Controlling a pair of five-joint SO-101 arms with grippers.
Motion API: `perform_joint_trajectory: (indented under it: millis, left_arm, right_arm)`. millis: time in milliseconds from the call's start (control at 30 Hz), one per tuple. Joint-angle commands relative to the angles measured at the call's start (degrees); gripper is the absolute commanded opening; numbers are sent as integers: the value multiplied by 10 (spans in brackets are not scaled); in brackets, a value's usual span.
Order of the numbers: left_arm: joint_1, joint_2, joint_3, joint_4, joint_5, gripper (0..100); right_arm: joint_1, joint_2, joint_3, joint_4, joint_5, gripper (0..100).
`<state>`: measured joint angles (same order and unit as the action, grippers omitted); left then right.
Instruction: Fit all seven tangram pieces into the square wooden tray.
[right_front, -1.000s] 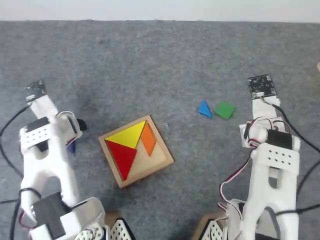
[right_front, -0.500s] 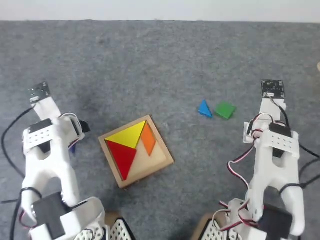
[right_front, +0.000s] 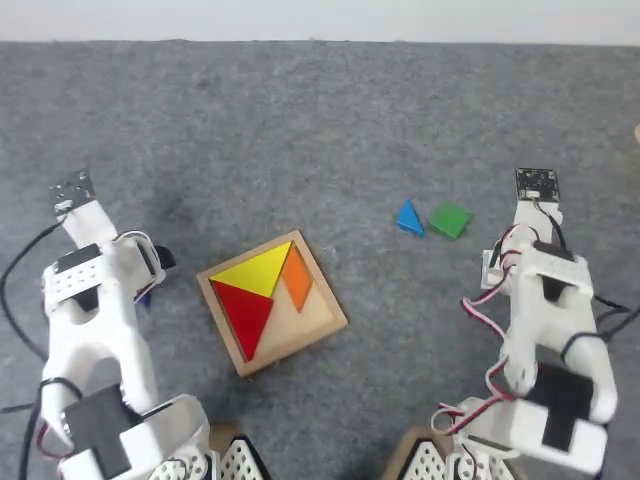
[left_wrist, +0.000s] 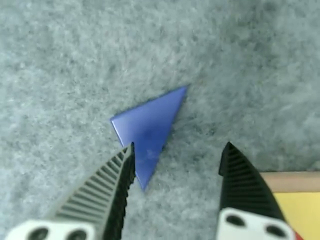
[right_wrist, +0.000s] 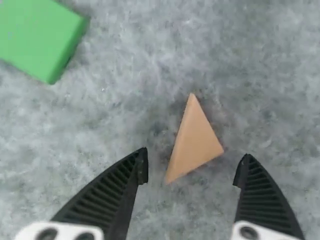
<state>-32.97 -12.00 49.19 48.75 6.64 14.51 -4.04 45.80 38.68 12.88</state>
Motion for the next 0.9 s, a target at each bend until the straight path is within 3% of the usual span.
perform_joint_trajectory:
  millis: [0, 267, 467, 600, 867]
  left_arm:
    - [-6, -5, -2, -9, 1, 265]
    - [-6, -5, -2, -10, 1, 265]
    - [-6, -5, -2, -11, 1, 265]
    - [-6, -4, -2, -11, 1, 265]
    - [-6, -4, -2, -11, 1, 265]
  right_arm:
    - [-4, 12, -40, -11, 19, 287]
    - [-4, 14, -42, -11, 19, 96]
    - [-4, 12, -42, -7, 18, 97]
    - [0, 1, -42, 3, -4, 27]
    - [-24, -142, 48, 14, -3, 32]
